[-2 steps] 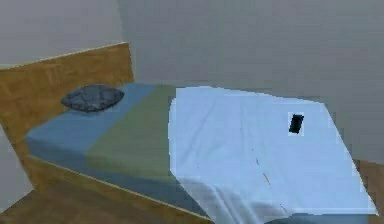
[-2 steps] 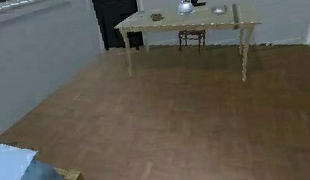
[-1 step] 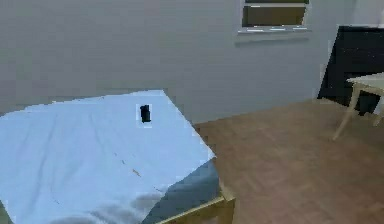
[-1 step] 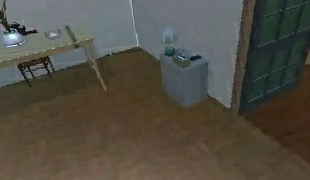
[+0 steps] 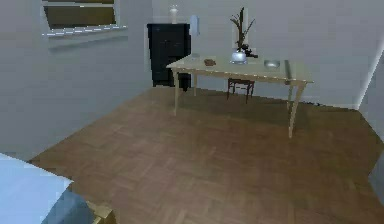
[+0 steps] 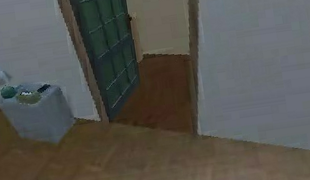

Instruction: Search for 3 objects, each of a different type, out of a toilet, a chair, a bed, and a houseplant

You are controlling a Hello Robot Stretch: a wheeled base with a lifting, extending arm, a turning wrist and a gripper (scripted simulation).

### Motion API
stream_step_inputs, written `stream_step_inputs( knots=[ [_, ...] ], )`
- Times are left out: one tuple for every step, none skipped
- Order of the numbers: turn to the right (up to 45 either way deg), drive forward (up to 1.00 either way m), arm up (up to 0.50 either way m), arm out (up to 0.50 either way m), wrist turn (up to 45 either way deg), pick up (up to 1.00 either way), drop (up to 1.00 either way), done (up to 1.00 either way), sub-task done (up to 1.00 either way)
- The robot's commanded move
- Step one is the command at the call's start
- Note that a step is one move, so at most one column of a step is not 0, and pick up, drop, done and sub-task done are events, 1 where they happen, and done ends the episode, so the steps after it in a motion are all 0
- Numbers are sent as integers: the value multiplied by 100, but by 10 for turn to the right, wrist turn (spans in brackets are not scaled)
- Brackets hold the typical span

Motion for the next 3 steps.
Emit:
stream_step_inputs(
  knots=[
    [210, 0, 0, 0, 0, 0, 0, 0, 0],
    [0, 100, 0, 0, 0, 0, 0, 0, 0],
    [0, 90, 0, 0, 0, 0, 0, 0, 0]
  ],
)
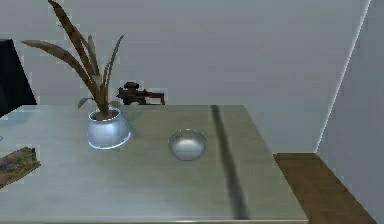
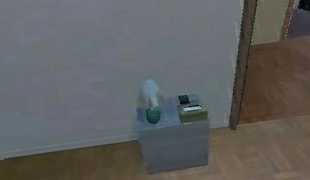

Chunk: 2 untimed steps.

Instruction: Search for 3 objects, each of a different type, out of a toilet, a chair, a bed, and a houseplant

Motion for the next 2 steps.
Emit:
stream_step_inputs(
  knots=[
    [-240, 0, 0, 0, 0, 0, 0, 0, 0],
    [0, 0, 0, 0, 0, 0, 0, 0, 100]
  ],
)
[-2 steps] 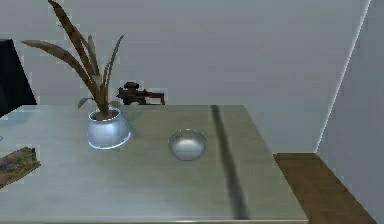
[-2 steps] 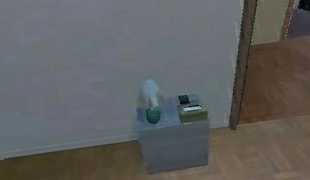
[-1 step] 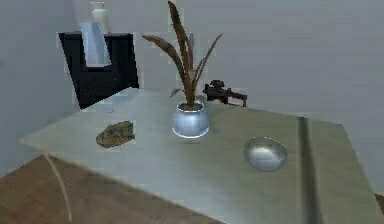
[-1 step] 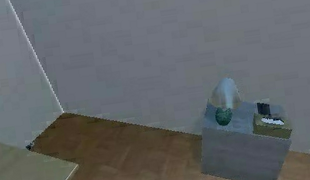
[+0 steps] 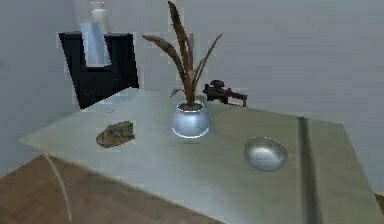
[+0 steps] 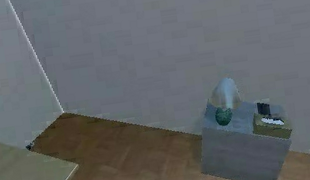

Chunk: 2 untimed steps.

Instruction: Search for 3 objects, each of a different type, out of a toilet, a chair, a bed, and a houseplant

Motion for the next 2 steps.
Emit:
stream_step_inputs(
  knots=[
    [450, 0, 0, 0, 0, 0, 0, 0, 0],
    [360, 0, 0, 0, 0, 0, 0, 0, 0]
  ],
)
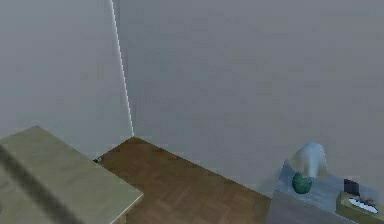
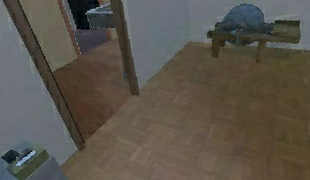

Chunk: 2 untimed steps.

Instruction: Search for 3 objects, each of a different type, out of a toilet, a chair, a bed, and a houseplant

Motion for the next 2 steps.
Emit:
stream_step_inputs(
  knots=[
    [30, 0, 0, 0, 0, 0, 0, 0, 0],
    [0, 60, 0, 0, 0, 0, 0, 0, 0]
  ],
)
